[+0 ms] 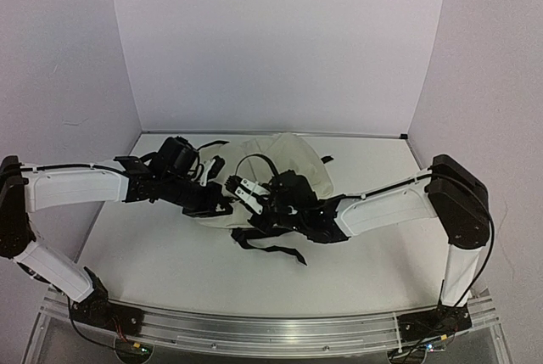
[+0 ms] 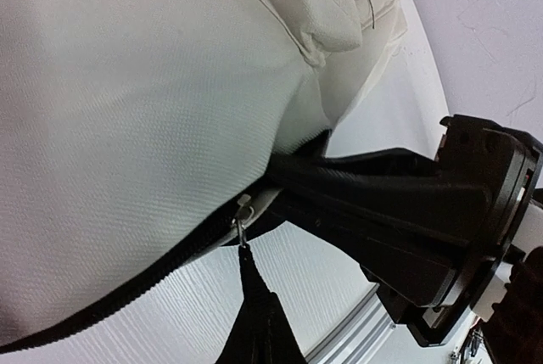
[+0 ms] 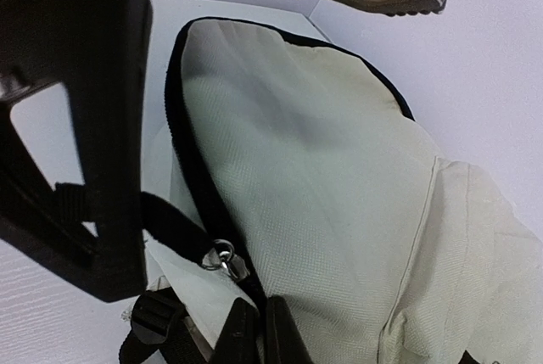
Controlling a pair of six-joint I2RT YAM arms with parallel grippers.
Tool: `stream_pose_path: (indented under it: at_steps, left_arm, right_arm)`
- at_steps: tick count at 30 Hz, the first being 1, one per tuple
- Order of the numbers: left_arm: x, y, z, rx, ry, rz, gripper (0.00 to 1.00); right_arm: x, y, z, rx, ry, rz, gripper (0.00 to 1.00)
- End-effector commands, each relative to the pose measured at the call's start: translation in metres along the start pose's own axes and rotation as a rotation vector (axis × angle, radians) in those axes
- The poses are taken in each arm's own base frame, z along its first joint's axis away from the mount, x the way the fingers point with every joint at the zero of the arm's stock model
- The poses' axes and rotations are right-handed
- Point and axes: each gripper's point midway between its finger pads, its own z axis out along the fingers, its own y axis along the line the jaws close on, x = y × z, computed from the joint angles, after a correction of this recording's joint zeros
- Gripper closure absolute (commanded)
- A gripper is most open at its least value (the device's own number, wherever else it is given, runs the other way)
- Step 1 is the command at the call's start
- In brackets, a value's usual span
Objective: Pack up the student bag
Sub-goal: Zip the student bag at the center of the board.
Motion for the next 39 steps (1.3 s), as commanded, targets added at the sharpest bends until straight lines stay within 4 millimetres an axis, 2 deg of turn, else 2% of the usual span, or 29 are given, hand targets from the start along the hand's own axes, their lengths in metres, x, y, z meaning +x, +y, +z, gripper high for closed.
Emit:
stream_pose_path:
  at_steps: [1, 5, 11, 22, 27, 31, 33, 35, 39]
  left_arm:
    - [-0.023, 0.000, -0.023, -0.029, -0.121, -0.009, 1.00]
    - [-0.030, 0.004, -0.032, -0.040, -0.153, -0.019, 1.00]
    - [-0.038, 0.022, -0.044, -0.099, -0.162, -0.035, 1.00]
    - [-0.055, 0.052, -0.083, -0.169, -0.213, -0.040, 1.00]
    - [-0.059, 0.076, -0.090, -0.190, -0.211, -0.072, 1.00]
    - [-0.074, 0.085, -0.094, -0.179, -0.251, -0.070, 1.00]
    - [-0.081, 0.083, -0.091, -0.147, -0.258, -0.065, 1.00]
    - [-0.085, 0.071, -0.086, -0.070, -0.241, -0.037, 1.00]
    - [-0.077, 0.041, -0.079, 0.120, -0.199, 0.020, 1.00]
  right_arm:
    - [-0.018, -0.019, -0.013, 0.051, -0.033, 0.054, 1.00]
    - [-0.010, -0.022, -0.026, 0.069, -0.016, 0.075, 1.00]
    - [0.003, -0.035, -0.045, 0.138, 0.014, 0.102, 1.00]
    - [0.028, -0.052, -0.081, 0.233, 0.053, 0.177, 1.00]
    - [0.032, -0.059, -0.097, 0.269, 0.050, 0.215, 1.00]
    - [0.037, -0.064, -0.108, 0.291, 0.053, 0.231, 1.00]
    - [0.038, -0.064, -0.111, 0.290, 0.060, 0.231, 1.00]
    - [0.031, -0.064, -0.112, 0.270, 0.056, 0.234, 1.00]
    - [0.001, -0.057, -0.107, 0.181, 0.015, 0.275, 1.00]
